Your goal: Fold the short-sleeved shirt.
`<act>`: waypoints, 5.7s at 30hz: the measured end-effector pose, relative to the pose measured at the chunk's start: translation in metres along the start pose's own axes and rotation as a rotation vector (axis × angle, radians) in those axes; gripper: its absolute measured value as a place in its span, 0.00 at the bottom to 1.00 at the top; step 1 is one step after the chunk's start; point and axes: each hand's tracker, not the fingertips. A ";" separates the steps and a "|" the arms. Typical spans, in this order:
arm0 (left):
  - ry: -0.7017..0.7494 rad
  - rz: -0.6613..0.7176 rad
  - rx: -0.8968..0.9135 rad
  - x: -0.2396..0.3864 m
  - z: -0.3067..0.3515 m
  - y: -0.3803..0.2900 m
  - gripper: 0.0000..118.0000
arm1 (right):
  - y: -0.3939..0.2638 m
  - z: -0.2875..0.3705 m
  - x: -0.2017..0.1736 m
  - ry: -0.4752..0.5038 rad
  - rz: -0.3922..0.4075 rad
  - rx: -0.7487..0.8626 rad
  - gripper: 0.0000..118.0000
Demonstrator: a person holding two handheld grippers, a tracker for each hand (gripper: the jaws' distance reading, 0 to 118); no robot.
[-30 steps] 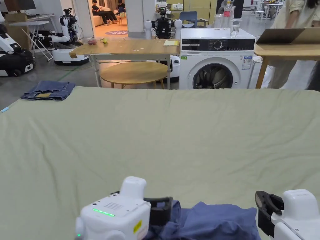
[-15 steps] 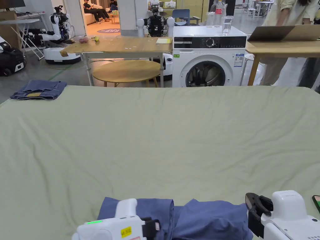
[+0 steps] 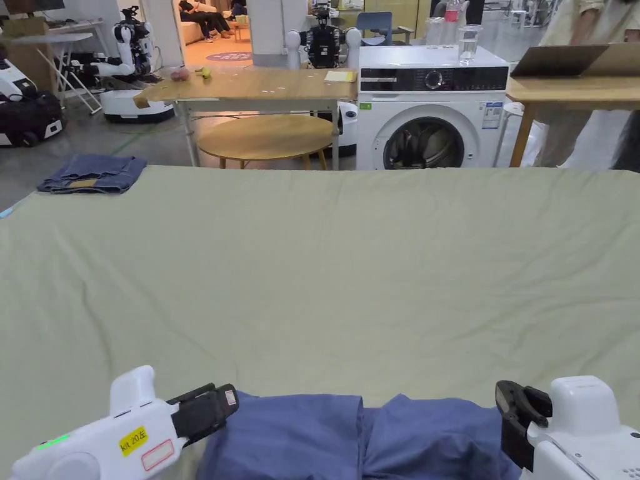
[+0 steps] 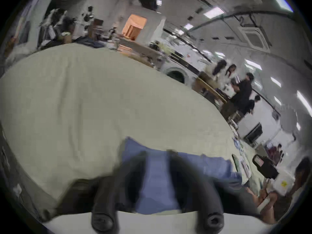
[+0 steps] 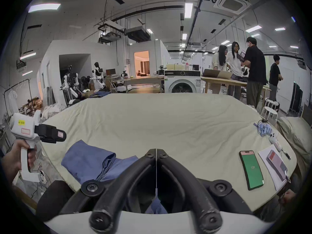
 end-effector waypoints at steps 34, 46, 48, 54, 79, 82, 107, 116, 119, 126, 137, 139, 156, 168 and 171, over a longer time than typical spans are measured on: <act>0.145 -0.703 0.034 0.155 -0.028 -0.038 0.09 | 0.000 0.003 0.004 -0.018 -0.002 -0.011 0.00; -0.170 -0.604 -0.027 0.196 -0.036 -0.054 0.88 | -0.006 0.013 0.015 -0.021 0.005 -0.027 0.00; -0.233 -0.453 -0.014 0.185 -0.022 -0.025 0.90 | -0.006 0.012 0.017 -0.017 -0.001 -0.032 0.00; -0.135 -0.139 -0.155 0.127 -0.070 -0.025 0.52 | -0.008 0.005 0.009 0.017 -0.036 -0.070 0.00; -0.311 0.174 -0.275 -0.004 -0.072 -0.059 0.98 | -0.070 -0.094 -0.016 0.270 -0.362 -0.402 0.00; -0.537 0.249 -0.306 0.010 -0.103 -0.079 0.98 | -0.066 -0.093 -0.023 0.277 -0.321 -0.384 0.00; 0.139 -0.025 -0.201 -0.251 0.004 0.188 0.31 | -0.016 -0.116 -0.120 0.272 -0.146 -0.324 0.00; 0.256 0.020 -0.001 -0.278 0.075 0.189 0.87 | -0.013 -0.121 -0.134 0.284 -0.111 -0.338 0.00; 0.351 -0.008 0.024 -0.267 0.097 0.185 0.87 | -0.009 -0.114 -0.126 0.275 -0.115 -0.319 0.00; 0.315 -0.205 0.189 -0.131 0.099 0.168 0.00 | 0.032 -0.083 -0.077 0.162 -0.095 -0.188 0.00; 0.250 -0.463 0.408 0.111 0.025 0.154 0.00 | 0.151 -0.038 -0.011 -0.082 0.051 0.160 0.00; 0.264 -0.518 0.462 0.147 0.021 0.150 0.00 | 0.168 -0.029 -0.005 -0.124 0.073 0.220 0.00; 0.208 -0.662 0.513 0.255 0.021 0.123 0.00 | 0.196 -0.005 0.013 -0.165 0.030 0.302 0.10; 0.188 -0.651 0.543 0.251 0.022 0.122 0.97 | 0.202 -0.002 0.011 -0.116 0.022 0.332 0.88; 0.199 -0.647 0.564 0.251 0.026 0.123 0.97 | 0.198 -0.003 0.007 -0.100 0.063 0.395 0.90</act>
